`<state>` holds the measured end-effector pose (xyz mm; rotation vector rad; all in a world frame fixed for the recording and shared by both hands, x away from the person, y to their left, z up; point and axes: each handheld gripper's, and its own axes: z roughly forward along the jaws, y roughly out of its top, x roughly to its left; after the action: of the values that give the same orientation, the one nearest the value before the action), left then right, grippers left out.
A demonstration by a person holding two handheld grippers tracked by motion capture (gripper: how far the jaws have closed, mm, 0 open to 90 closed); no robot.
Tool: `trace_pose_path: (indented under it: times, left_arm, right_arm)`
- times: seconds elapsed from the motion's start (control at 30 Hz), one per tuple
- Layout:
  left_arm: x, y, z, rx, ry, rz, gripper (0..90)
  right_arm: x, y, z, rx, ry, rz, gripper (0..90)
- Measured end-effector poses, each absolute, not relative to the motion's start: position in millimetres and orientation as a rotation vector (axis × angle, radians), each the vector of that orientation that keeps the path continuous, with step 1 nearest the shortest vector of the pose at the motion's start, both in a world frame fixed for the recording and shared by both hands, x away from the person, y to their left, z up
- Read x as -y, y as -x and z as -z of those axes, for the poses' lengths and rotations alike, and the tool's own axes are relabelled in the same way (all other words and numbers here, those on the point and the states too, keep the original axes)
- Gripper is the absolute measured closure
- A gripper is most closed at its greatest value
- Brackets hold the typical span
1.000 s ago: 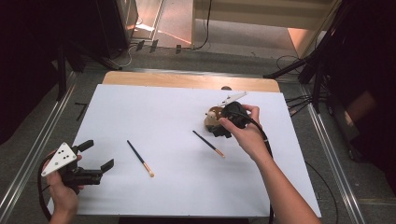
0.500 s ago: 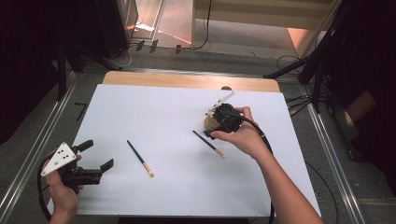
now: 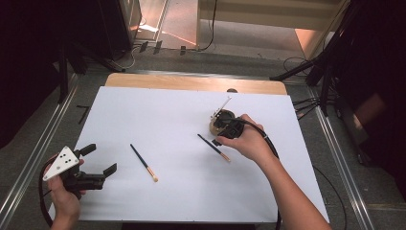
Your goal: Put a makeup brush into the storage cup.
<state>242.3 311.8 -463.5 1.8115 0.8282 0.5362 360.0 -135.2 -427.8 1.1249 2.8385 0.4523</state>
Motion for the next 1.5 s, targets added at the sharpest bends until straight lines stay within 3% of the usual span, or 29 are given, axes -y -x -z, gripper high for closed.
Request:
trace_pose_path:
  times: [0.93,1.5]
  left_arm:
    - [-311.5,-242.2,463.9,-0.824,-1.81,-0.535,0.0]
    - [-311.9,-241.7,463.7,-0.83,-1.815,-0.535,0.0]
  right_arm:
    - [120.6,-370.2,457.2,-2.918,-1.168,-0.183,78.2]
    - [113.2,-371.6,467.3,-2.922,-1.123,-0.103,79.8]
